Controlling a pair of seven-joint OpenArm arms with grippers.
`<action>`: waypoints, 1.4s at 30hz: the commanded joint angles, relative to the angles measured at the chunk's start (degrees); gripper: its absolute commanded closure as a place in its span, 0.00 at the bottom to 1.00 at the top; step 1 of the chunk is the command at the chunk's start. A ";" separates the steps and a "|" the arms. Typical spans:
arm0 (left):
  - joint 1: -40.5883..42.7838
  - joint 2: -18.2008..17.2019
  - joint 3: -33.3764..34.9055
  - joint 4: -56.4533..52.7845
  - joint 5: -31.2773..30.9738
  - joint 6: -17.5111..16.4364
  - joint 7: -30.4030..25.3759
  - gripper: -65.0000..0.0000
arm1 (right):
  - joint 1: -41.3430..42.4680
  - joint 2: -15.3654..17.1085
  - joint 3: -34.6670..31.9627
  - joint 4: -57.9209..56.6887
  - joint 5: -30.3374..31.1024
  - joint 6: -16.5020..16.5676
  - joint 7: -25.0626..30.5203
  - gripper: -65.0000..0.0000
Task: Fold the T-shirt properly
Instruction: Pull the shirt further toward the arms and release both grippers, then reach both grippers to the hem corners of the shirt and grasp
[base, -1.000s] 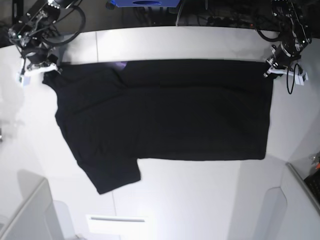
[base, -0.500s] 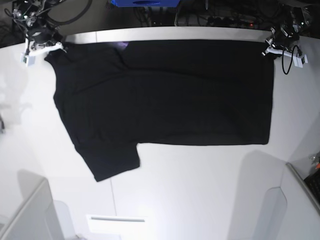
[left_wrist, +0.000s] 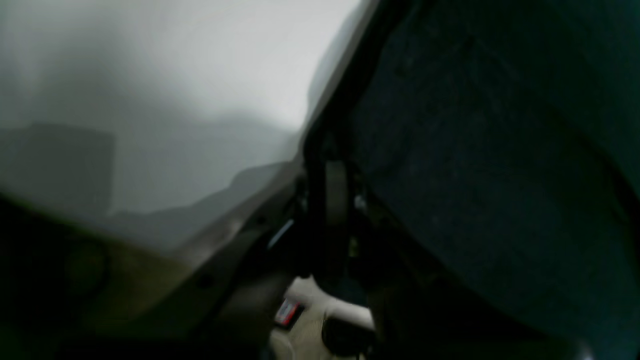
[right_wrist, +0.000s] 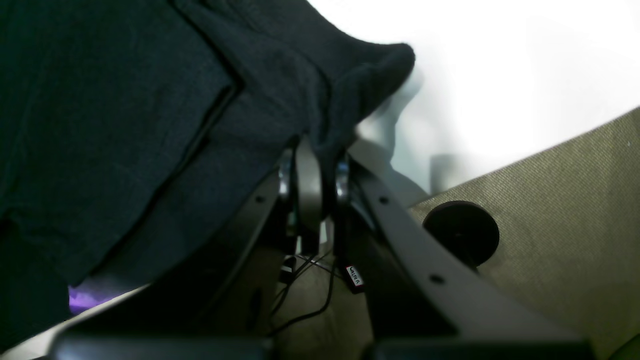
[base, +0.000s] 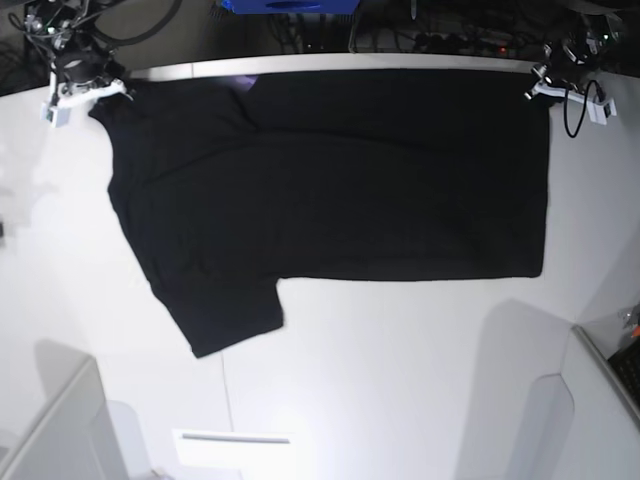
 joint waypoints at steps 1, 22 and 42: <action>0.88 0.00 -1.38 0.95 1.17 0.89 0.14 1.00 | -0.17 0.61 0.09 1.14 0.63 0.15 0.85 1.00; -0.26 0.53 -3.31 3.50 1.26 0.89 0.14 0.91 | -2.19 0.17 0.35 5.53 0.63 0.15 0.85 0.64; -1.05 0.18 -21.69 12.82 1.08 0.89 0.50 0.16 | 8.10 6.68 -2.19 7.64 0.28 -0.38 0.93 0.46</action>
